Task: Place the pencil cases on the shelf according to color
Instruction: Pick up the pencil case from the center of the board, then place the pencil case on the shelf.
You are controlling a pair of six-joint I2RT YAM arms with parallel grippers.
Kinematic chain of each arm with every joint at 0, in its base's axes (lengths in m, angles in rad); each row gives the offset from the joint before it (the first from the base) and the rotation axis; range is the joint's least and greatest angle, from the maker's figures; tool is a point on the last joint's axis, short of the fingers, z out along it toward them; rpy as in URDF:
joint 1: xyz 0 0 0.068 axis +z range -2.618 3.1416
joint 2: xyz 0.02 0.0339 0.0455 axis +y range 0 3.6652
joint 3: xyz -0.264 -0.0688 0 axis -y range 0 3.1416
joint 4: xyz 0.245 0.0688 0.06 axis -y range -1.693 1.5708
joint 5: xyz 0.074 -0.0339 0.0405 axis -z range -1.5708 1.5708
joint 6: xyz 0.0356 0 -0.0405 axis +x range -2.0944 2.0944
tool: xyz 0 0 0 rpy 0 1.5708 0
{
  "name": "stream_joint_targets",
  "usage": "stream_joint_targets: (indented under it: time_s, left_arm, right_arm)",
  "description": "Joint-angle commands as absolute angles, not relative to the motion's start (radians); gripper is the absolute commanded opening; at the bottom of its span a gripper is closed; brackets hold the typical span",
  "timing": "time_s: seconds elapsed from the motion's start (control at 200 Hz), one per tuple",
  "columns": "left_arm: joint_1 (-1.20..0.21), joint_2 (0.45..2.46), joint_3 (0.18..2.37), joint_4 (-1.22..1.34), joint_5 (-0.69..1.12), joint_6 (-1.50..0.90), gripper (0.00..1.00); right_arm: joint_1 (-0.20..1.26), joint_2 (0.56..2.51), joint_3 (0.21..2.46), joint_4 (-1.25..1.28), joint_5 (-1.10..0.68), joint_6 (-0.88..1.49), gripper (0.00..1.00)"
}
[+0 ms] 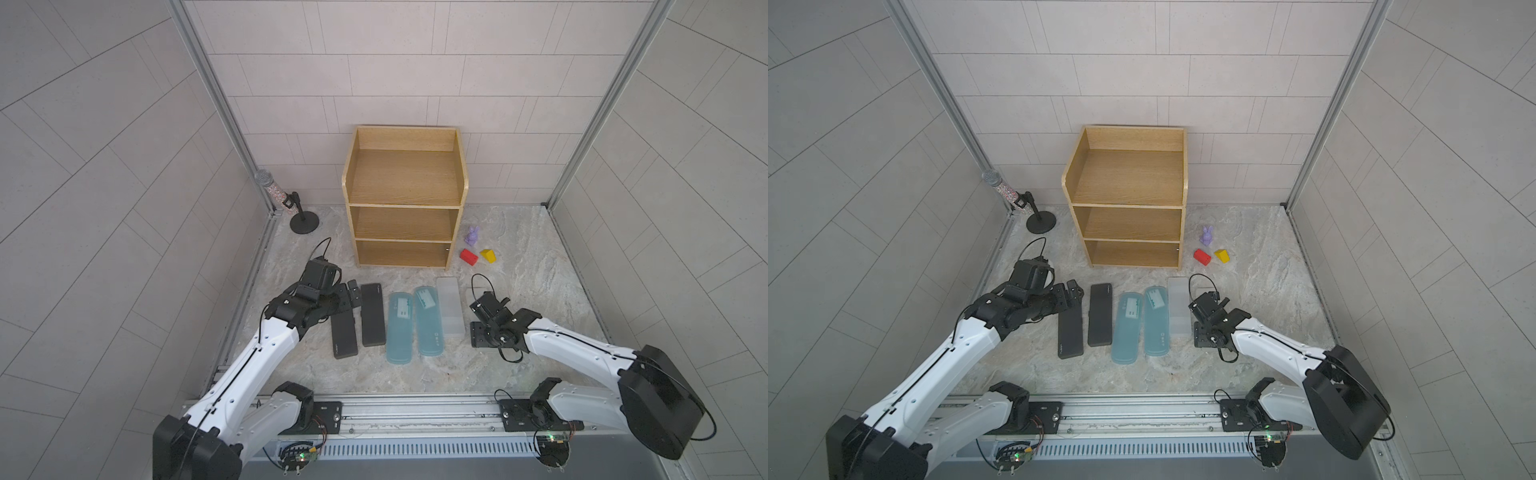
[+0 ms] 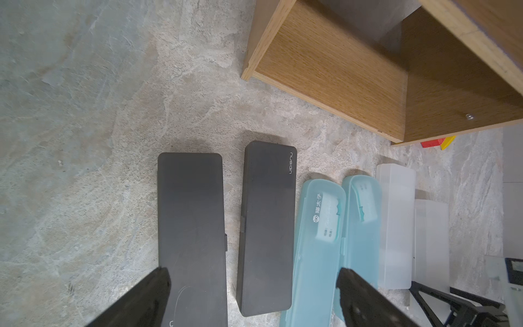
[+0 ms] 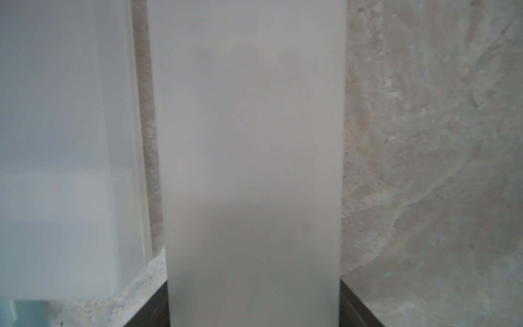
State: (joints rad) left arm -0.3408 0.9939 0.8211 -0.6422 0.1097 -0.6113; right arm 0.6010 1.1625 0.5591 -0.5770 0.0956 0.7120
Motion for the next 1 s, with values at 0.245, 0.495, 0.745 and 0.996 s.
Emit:
stream_joint_targets:
  time_s: [0.245,0.495,0.745,0.996]
  left_arm:
    - [-0.346,0.995,0.933,-0.663,0.099,-0.592,1.0]
    - [-0.347,1.042,1.01,-0.665,0.095,-0.575,1.0]
    - [-0.344,1.095,1.142,-0.718,0.07,-0.539,1.0]
    - [-0.333,1.16,1.246,-0.741,0.019,-0.505,1.0]
  right_arm:
    - [0.709,0.936,0.741,-0.897,0.187,0.76,0.43]
    - [0.823,0.943,0.893,-1.052,0.17,0.744,0.41]
    - [0.957,0.995,1.082,-1.118,0.196,0.759,0.41]
    - [0.974,1.072,1.312,-1.145,0.222,0.717,0.39]
